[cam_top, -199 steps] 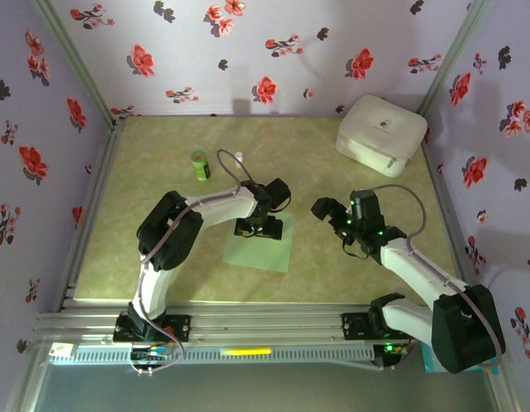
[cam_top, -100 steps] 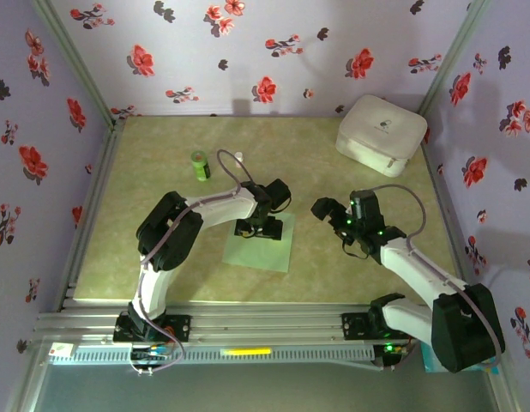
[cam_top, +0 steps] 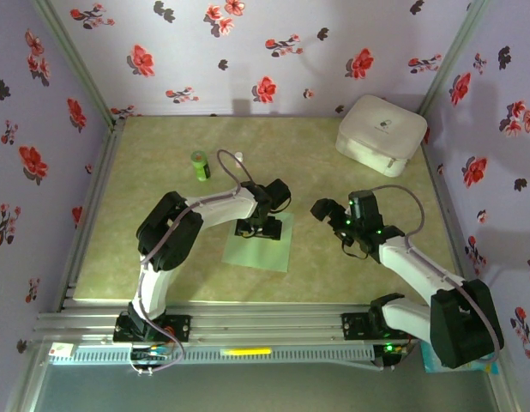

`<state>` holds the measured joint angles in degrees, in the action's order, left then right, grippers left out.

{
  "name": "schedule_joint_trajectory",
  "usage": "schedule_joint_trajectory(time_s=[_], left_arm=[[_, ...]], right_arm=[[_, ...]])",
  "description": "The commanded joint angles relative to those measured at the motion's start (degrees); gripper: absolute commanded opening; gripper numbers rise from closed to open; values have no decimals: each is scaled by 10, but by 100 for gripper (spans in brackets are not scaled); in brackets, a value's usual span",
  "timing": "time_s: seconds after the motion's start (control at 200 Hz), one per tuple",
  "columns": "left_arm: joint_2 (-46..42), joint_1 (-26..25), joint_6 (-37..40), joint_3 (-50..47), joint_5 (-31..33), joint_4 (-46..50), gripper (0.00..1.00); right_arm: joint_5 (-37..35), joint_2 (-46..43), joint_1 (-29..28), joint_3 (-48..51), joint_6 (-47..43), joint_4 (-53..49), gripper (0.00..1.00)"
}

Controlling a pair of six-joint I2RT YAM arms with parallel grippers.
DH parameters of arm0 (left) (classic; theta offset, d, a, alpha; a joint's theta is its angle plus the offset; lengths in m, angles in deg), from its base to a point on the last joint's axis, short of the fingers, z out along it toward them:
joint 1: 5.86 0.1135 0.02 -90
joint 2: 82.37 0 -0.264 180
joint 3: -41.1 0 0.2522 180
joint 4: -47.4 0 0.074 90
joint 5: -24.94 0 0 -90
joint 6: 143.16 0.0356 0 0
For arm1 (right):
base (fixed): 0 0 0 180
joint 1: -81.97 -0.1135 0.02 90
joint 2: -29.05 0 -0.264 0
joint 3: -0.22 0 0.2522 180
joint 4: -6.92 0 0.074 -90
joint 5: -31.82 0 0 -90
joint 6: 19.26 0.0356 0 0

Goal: Fold a paper plane with a square sheet of paper (pick it up from the middle)
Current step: First fold the square sheet of paper in half at the center of the table.

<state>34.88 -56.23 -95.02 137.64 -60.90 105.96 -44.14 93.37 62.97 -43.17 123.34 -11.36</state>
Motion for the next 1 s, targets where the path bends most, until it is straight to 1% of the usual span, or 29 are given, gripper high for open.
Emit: schedule_joint_trajectory(time_s=[0.0,0.23,0.335,0.43,0.56,0.655,0.76,0.845,0.88,0.96,0.995], left_arm=[[34,-5,-2,-19,-4,10,82],[25,-5,0,-12,-1,6,76],[18,-5,3,-14,-1,0,69],[17,-5,10,-8,-2,3,67],[15,-5,14,-5,-4,2,60],[15,-5,16,-3,-4,2,59],[14,-5,18,-1,-5,1,51],[14,-6,17,-1,-5,-1,45],[14,-5,17,-1,-4,-1,44],[13,-5,17,0,-5,-4,35],[12,-6,20,0,-9,-8,34]], right_arm=[[9,5,4,-3,9,6,99],[0,13,5,-9,14,-5,99],[0,20,4,-14,18,-11,99],[0,27,4,-20,18,-16,99],[2,37,4,-28,18,-24,99],[3,42,4,-34,17,-33,99],[0,45,5,-43,13,-51,99],[-24,35,2,-63,-5,-98,99],[-33,28,2,-66,-10,-105,99],[-52,12,2,-64,-19,-113,99],[-57,6,2,-63,-22,-114,99]])
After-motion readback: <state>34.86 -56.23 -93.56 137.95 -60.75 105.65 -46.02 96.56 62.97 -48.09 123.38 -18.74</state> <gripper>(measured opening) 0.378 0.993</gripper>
